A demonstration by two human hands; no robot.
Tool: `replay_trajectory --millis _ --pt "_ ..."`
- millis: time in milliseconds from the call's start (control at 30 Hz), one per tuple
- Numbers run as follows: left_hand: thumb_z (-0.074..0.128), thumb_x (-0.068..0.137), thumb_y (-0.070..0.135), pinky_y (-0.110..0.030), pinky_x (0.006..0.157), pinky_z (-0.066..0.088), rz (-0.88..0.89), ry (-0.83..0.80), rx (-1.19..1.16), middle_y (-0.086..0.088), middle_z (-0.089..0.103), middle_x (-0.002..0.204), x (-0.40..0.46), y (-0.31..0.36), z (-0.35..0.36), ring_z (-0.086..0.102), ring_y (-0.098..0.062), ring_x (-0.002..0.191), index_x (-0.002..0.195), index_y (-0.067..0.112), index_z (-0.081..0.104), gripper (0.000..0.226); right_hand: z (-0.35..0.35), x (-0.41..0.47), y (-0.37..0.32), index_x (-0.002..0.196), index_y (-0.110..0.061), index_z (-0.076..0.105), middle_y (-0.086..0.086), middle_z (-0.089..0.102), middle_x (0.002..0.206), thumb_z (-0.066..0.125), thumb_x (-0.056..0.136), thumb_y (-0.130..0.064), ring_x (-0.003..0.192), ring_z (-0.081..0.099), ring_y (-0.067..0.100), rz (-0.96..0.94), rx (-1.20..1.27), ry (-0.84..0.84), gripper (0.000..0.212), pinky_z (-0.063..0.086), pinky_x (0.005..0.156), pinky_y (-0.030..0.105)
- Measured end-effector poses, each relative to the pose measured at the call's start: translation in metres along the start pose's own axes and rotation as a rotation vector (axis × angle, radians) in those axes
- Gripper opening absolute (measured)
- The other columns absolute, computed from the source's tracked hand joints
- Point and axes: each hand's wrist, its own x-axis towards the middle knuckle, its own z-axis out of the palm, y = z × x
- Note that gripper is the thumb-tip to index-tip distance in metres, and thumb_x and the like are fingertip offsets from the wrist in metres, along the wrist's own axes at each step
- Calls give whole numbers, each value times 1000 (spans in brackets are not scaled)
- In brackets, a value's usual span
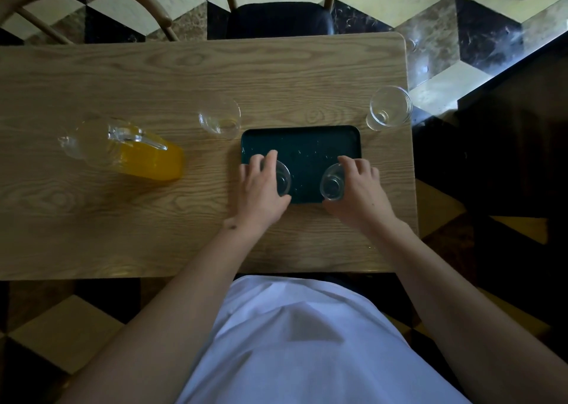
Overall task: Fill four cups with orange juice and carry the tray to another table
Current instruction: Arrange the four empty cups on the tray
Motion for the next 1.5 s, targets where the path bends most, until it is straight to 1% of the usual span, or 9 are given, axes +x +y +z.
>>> replay_trajectory --millis 700,967,1100,1167,1267,1300,1367,1433,1500 --pt "84 80 21 -44 101 48 41 -96 120 -8 38 155 8 14 9 39 -35 136 158 20 20 101 12 11 -12 155 -14 19 12 37 149 76 79 -23 131 35 35 -36 -62 -37 96 46 100 46" --pt "85 77 22 -45 99 51 66 -82 135 -5 39 155 -1 0 15 41 -34 132 157 20 22 101 17 11 -7 154 -15 21 11 38 147 76 76 -23 129 37 35 -42 -116 -39 96 48 92 46" --pt "87 76 25 -43 97 52 74 -72 129 -4 39 155 -1 -4 17 42 -34 133 157 22 21 104 20 11 -5 154 -15 20 11 36 149 76 77 -23 131 35 35 -36 -122 -34 96 47 95 48" --pt "88 76 30 -45 102 49 70 -97 129 -5 31 162 -1 -4 17 38 -37 140 159 25 15 111 19 10 -6 155 -18 18 9 31 153 76 77 -24 136 29 35 -33 -119 -44 98 42 100 51" --pt "86 73 50 -60 119 25 16 -188 64 -6 -8 173 -1 -5 11 6 -46 155 158 40 -12 131 14 10 -7 157 -25 10 7 12 163 80 74 -35 146 12 35 -17 -86 -98 109 29 108 59" --pt "83 71 61 -62 121 15 -6 -179 25 -5 -17 172 0 -6 5 -3 -46 155 156 43 -19 133 9 11 -8 157 -26 8 7 6 164 81 72 -41 148 7 34 -6 -69 -107 113 26 109 60" --pt "69 71 79 -60 121 4 -51 -75 -48 -5 -21 170 7 -10 -13 -10 -44 155 155 43 -21 128 -7 17 -6 156 -27 12 6 3 165 81 68 -52 148 5 33 16 -49 -62 114 23 110 62" --pt "63 74 80 -61 120 7 -92 64 -81 -7 -17 171 24 -17 -36 -8 -42 156 157 41 -17 121 -29 30 2 153 -25 20 8 7 164 79 68 -55 148 8 33 37 -58 50 107 23 111 63" --pt "68 77 73 -61 120 15 -125 156 -68 -11 -12 172 49 -26 -60 -4 -41 157 158 40 -12 118 -52 50 12 151 -22 25 9 8 164 80 70 -54 148 9 35 64 -72 146 103 23 111 63"
